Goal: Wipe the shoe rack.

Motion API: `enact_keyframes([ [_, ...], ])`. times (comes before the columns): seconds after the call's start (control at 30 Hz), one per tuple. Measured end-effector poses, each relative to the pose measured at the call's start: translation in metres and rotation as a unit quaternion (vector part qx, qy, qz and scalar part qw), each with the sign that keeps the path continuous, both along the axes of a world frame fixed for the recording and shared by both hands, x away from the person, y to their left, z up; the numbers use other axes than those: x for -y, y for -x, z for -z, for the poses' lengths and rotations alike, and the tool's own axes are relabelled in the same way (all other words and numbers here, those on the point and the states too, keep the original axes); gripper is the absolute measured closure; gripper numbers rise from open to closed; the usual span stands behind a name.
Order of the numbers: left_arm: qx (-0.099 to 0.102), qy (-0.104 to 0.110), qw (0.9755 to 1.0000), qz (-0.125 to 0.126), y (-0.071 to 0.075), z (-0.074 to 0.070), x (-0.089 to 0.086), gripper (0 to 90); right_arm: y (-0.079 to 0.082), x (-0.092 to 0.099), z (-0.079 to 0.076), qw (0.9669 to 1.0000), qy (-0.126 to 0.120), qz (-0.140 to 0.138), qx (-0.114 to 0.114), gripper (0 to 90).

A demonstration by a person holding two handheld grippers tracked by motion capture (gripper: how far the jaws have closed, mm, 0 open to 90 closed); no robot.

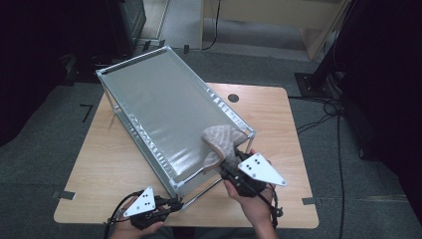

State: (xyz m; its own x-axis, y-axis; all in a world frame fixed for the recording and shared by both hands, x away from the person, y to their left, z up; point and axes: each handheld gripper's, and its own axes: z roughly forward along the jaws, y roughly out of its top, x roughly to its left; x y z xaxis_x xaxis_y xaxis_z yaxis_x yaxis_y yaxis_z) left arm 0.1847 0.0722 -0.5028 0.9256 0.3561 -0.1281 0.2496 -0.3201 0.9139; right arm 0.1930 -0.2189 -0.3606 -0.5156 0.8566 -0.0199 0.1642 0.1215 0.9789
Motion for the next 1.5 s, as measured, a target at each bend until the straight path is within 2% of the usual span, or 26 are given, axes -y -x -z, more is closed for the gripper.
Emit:
enact_keyframes([
  [0.07, 0.0, 0.0, 1.0, 0.0, 0.0, 0.0, 0.0, 80.6, 0.006, -0.012, -0.001, 0.9995, 0.008, -0.03, -0.003, 59.2],
  [0.17, -0.001, 0.0, 1.0, 0.001, 0.0, 0.0, 0.0, 80.6, 0.011, -0.022, -0.001, 0.9982, 0.014, -0.058, -0.007, 59.2],
  [0.23, -0.002, 0.0, 1.0, 0.001, 0.0, 0.0, 0.0, 80.6, 0.013, -0.026, 0.0, 0.9974, 0.02, -0.069, -0.006, 59.2],
  [0.3, -0.002, 0.0, 1.0, 0.001, 0.0, 0.0, 0.0, 80.6, 0.013, -0.026, 0.001, 0.9973, 0.028, -0.067, -0.005, 59.2],
  [0.43, -0.001, 0.0, 1.0, 0.001, 0.0, 0.0, 0.0, 80.6, 0.005, -0.012, 0.004, 0.9988, 0.007, -0.045, -0.017, 59.1],
  [0.57, -0.001, 0.0, 1.0, 0.001, -0.001, 0.0, 0.0, 80.6, -0.004, 0.009, 0.009, 0.9997, -0.011, -0.002, -0.021, 59.0],
  [0.67, -0.002, 0.001, 1.0, 0.001, -0.001, 0.001, 0.0, 80.5, -0.009, 0.026, 0.014, 0.9987, -0.026, 0.037, -0.022, 58.7],
  [0.77, -0.002, 0.001, 1.0, -0.001, -0.001, 0.001, 0.001, 80.6, -0.012, 0.041, 0.023, 0.997, -0.042, 0.062, -0.02, 58.2],
  [0.83, -0.002, 0.001, 1.0, 0.0, -0.001, 0.001, 0.001, 80.6, -0.012, 0.046, 0.028, 0.9964, -0.038, 0.071, -0.026, 57.6],
  [0.9, -0.001, 0.001, 1.0, -0.001, -0.001, 0.001, 0.001, 80.6, -0.012, 0.052, 0.033, 0.996, -0.02, 0.08, -0.033, 57.6],
  [1.07, -0.001, 0.001, 1.0, 0.0, -0.001, 0.001, 0.001, 80.6, -0.017, 0.062, 0.054, 0.993, 0.0, 0.1, -0.063, 57.7],
  [1.2, -0.001, 0.0, 1.0, 0.001, -0.001, 0.001, 0.001, 80.5, -0.025, 0.06, 0.075, 0.99, 0.022, 0.109, -0.086, 57.8],
  [1.33, -0.001, -0.001, 1.0, 0.001, -0.001, 0.001, 0.001, 80.5, -0.035, 0.055, 0.1, 0.9832, 0.047, 0.107, -0.14, 57.8],
  [1.37, -0.001, -0.001, 1.0, 0.001, -0.001, 0.001, 0.001, 80.5, -0.038, 0.053, 0.108, 0.9799, 0.05, 0.106, -0.162, 57.9],
  [1.4, -0.001, -0.001, 1.0, 0.001, -0.001, 0.001, 0.001, 80.5, -0.038, 0.053, 0.108, 0.9799, 0.05, 0.106, -0.162, 57.9],
  [1.47, 0.0, -0.001, 1.0, 0.001, -0.001, 0.001, 0.001, 80.5, -0.044, 0.045, 0.128, 0.972, 0.063, 0.089, -0.208, 58.0],
  [1.5, -0.001, -0.002, 1.0, 0.001, -0.001, 0.001, 0.001, 80.4, -0.044, 0.041, 0.132, 0.9704, 0.066, 0.079, -0.218, 57.9],
])
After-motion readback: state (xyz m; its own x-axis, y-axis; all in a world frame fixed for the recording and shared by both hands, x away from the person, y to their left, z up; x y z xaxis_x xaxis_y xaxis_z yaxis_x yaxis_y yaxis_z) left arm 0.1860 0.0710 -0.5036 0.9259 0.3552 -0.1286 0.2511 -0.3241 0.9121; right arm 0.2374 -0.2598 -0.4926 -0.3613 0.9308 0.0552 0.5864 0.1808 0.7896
